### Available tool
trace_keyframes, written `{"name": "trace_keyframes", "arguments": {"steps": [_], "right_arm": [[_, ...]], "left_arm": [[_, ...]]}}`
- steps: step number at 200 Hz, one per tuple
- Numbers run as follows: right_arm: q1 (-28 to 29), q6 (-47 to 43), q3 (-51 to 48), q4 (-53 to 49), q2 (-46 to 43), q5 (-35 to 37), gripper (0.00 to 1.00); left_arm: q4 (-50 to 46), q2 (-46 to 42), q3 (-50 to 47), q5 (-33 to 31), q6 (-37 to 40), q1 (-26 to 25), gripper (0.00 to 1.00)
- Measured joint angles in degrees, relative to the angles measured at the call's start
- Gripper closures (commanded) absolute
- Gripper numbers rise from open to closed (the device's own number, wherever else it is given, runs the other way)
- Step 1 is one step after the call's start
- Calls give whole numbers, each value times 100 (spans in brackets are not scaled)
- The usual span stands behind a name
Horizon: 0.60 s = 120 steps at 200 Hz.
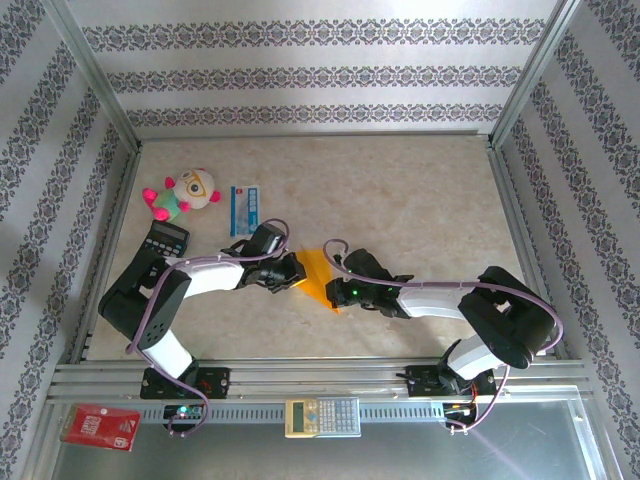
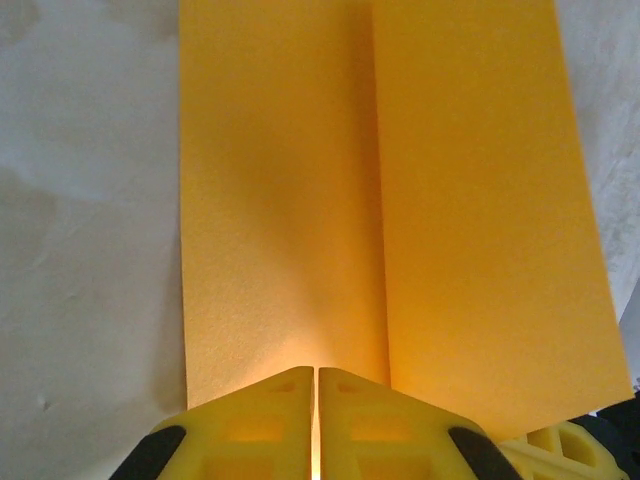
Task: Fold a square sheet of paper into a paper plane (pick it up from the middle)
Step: Fourth fold the wing at the center of the table.
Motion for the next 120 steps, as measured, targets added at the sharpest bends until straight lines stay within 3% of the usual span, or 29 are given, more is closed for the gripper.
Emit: {"name": "trace_keyframes", "arguments": {"steps": [120], "right_arm": [[-337, 413, -251, 507, 203, -533, 98]], "left_arm": [[240, 389, 107, 55, 173, -4, 90]]}}
